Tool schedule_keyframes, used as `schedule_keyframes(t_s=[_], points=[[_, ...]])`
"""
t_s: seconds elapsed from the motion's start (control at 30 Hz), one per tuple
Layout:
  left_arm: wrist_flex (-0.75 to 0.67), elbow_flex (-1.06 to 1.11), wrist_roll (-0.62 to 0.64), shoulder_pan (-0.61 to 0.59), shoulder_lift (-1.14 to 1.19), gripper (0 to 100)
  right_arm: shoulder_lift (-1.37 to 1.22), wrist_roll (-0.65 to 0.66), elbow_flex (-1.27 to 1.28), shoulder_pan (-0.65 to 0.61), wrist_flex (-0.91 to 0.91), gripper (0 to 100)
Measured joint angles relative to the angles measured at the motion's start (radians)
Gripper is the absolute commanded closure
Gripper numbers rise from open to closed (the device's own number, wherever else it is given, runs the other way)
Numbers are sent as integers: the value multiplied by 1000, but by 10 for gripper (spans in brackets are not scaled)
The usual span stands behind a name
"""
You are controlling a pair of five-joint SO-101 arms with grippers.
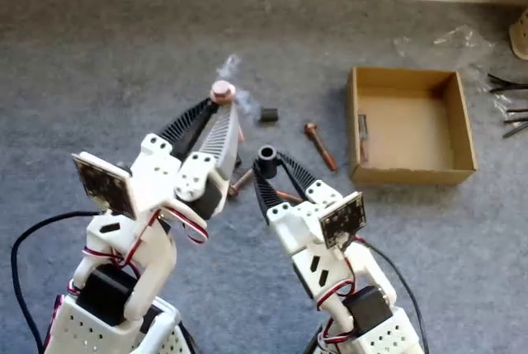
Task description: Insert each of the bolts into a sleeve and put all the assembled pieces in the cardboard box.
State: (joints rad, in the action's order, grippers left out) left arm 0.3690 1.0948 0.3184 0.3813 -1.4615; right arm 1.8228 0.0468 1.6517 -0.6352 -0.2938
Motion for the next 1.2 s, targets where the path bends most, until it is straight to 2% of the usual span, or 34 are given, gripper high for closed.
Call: schedule_keyframes(t_s=[0.17,0.37,0.53,0.77,0.93,1.2], points=[[0,0,66,-8,0,993,0,-15,0,-3,26,993],[0,69,74,21,2,993,2,-17,0,-34,69,993],[-2,81,12,57,2,993,2,-17,0,-49,69,993],[-2,81,-9,57,2,993,0,-17,12,-52,71,993],[-2,81,-94,58,2,993,0,-17,17,-52,71,993],[-2,81,-98,58,2,994,0,-17,17,-52,54,993]])
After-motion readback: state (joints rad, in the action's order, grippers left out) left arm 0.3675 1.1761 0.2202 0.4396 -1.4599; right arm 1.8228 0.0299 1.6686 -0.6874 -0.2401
